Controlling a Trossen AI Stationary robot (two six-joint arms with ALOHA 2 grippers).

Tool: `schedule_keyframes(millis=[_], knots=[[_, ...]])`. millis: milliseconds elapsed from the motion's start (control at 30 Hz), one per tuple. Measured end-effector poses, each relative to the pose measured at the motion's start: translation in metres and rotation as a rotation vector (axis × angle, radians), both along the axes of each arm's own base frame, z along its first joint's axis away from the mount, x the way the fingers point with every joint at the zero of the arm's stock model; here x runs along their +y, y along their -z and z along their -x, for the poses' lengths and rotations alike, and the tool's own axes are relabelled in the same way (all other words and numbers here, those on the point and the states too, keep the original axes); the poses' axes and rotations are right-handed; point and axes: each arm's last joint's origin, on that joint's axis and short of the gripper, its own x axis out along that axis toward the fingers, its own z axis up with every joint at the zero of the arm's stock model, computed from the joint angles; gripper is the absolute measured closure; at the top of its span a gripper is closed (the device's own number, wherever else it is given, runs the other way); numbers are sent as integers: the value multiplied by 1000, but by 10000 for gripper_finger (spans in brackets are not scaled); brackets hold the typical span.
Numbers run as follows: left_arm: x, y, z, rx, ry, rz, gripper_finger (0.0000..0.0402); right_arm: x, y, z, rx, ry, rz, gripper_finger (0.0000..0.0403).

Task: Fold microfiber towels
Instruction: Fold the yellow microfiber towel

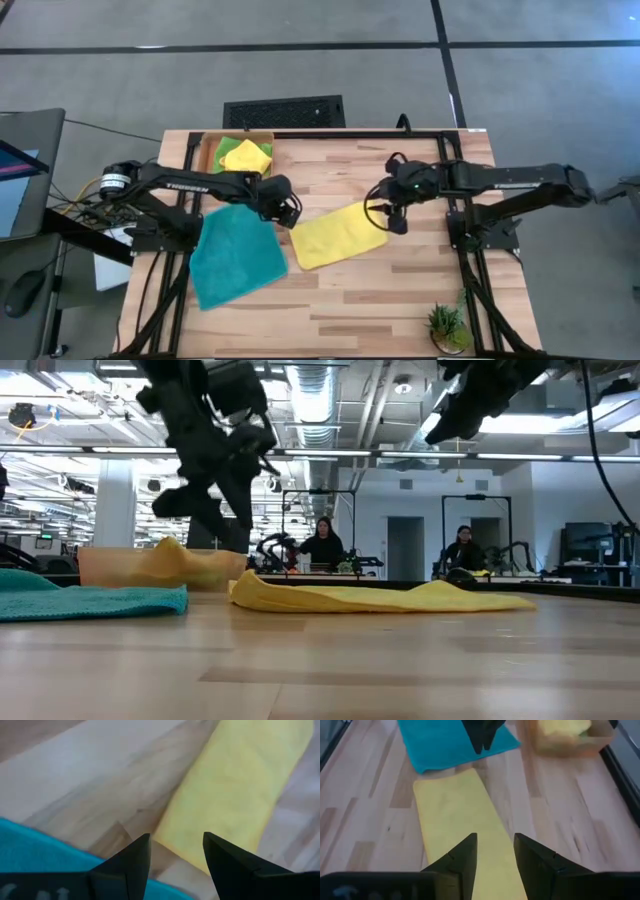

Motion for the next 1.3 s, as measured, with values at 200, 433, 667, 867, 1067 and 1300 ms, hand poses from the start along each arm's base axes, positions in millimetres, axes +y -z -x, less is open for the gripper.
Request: schedule_keyframes(millis=[200, 433, 667, 867, 1067, 1300], knots=[[4, 27, 7, -79, -37, 33, 228, -7, -2, 10, 32, 37, -2, 249], [4, 43, 11, -73, -39, 16, 228, -13, 0, 13, 60, 53, 10, 249], [1, 69, -3, -66, 10, 57, 228, -13, 1, 14, 68, 43, 21, 249], [-1, 76, -9, -74, 40, 96, 228, -14, 2, 15, 83, 47, 19, 249], [-4, 76, -10, -79, 62, 117, 232, -14, 2, 15, 83, 46, 20, 249], [-7, 78, -8, -54, 63, 129, 318, -14, 2, 15, 85, 53, 27, 249]])
